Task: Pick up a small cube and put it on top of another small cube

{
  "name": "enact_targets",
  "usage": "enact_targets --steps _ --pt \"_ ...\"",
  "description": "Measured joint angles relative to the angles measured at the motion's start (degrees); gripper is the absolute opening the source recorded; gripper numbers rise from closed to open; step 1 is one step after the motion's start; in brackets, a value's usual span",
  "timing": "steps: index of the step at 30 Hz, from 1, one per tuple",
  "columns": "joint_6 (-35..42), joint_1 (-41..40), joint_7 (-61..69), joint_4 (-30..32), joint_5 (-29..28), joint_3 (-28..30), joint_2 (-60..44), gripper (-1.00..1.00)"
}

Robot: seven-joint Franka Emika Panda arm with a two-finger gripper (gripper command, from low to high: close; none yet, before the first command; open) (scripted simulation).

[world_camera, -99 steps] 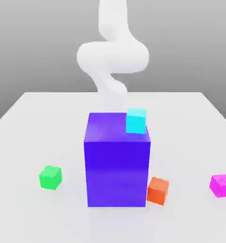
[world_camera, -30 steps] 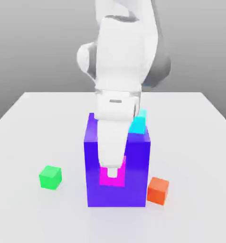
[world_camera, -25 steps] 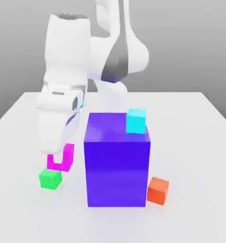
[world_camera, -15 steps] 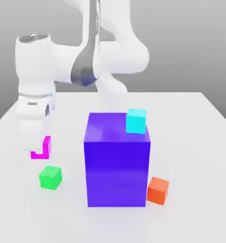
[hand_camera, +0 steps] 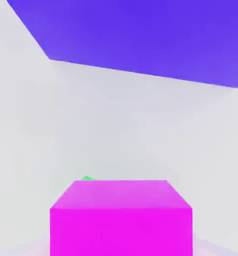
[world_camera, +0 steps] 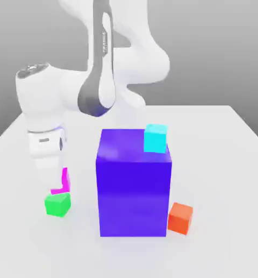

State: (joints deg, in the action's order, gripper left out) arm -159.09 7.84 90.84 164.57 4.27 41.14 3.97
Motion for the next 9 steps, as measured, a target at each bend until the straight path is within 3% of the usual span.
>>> enact_targets --steps 9 --pt "-7.58 1.29 7.67 0.43 11.01 -1.34 -7.44 -1.00"
